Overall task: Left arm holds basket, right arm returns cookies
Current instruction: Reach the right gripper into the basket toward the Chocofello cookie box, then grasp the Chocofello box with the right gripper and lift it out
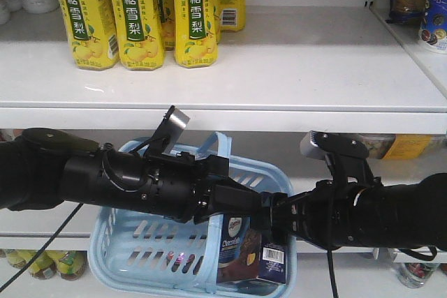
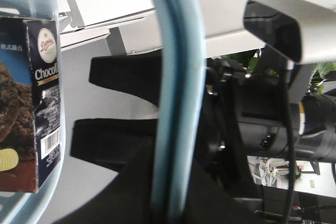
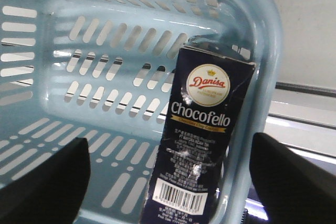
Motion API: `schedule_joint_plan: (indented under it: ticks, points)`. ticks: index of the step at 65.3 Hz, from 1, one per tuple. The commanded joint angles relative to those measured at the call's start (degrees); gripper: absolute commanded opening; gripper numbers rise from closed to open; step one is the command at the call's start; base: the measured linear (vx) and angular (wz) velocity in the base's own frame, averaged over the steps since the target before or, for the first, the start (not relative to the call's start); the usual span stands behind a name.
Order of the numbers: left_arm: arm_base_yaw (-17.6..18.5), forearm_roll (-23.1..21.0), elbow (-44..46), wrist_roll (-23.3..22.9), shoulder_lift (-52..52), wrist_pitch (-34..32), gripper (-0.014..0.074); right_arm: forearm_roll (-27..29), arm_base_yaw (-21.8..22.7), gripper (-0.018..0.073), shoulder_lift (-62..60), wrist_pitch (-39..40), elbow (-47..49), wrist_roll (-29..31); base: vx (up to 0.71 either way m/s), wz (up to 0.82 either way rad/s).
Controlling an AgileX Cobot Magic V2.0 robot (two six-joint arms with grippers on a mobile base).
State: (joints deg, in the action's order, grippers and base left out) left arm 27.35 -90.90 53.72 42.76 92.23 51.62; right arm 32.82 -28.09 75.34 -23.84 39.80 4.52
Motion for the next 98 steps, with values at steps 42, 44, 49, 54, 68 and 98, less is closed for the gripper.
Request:
schedule_joint_plan:
  ticks: [42,44,49,54,68,98]
  points:
    - [-0.53,-4.38,1.75,1.45,-2.31,-2.55,-0.0006,17.2,-0.04,0.0534,8.04,2.96,1.86,15.33,0.0,0.0]
    - [-0.53,-4.38,1.75,1.45,-2.31,-2.55,-0.0006,17.61,-0.04,0.0534,8.3,3.16,1.86,15.66,0.0,0.0]
    - [-0.53,-4.38,1.75,1.45,-2.31,-2.55,-0.0006,19.03,-0.04,0.0534,9.36,3.65,1.86,16.68,0.0,0.0]
    - [-0.53,-4.38,1.75,1.45,-2.31,-2.55,-0.0006,19.98,-0.04,0.0531,10.58,3.78,2.15,17.98,0.0,0.0]
    - [-0.53,-4.38,1.75,1.45,-2.31,-2.55,-0.0006,20.22,-0.04,0.0502,14.93,2.07,5.67,18.97,0.0,0.0]
    - [-0.53,-4.38,1.75,1.45,-2.31,-2.55,-0.0006,21.56,0.02,0.0279,17.71,4.64,6.56,17.97,0.0,0.0]
